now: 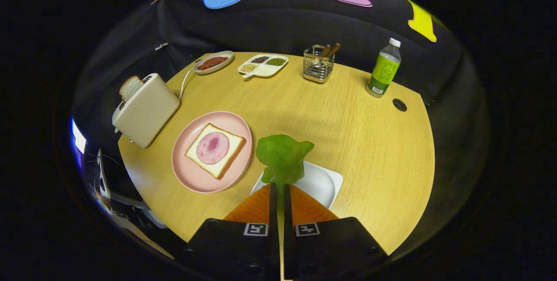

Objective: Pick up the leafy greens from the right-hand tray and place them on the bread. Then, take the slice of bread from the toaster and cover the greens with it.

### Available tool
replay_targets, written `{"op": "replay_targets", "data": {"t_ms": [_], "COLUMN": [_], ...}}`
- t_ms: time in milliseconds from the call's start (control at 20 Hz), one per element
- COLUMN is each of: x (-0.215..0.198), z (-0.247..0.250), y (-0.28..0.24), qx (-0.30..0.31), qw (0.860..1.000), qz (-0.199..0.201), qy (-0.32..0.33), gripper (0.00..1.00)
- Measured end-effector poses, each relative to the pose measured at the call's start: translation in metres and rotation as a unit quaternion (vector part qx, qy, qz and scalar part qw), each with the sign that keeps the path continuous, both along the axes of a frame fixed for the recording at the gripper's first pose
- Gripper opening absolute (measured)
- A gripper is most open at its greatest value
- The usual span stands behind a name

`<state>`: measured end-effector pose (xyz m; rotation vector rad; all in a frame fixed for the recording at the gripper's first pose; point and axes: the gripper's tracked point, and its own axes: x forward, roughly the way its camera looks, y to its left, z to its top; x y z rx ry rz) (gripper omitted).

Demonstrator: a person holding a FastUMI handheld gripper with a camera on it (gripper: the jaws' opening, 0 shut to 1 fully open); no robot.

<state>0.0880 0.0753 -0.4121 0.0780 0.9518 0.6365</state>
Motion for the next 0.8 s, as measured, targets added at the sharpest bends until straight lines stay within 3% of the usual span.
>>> {"op": "replay_targets", "data": {"t_ms": [350, 800], "x": [-0.007, -0.006], "z": [0.053, 0.070], "y": [0.063, 0.150], "qx": [0.041, 0.067], "qw": [0.999, 0.995], "qz": [0.029, 0.077], "qy": [-0.017, -0.010], "gripper": [0.08, 0.08]}}
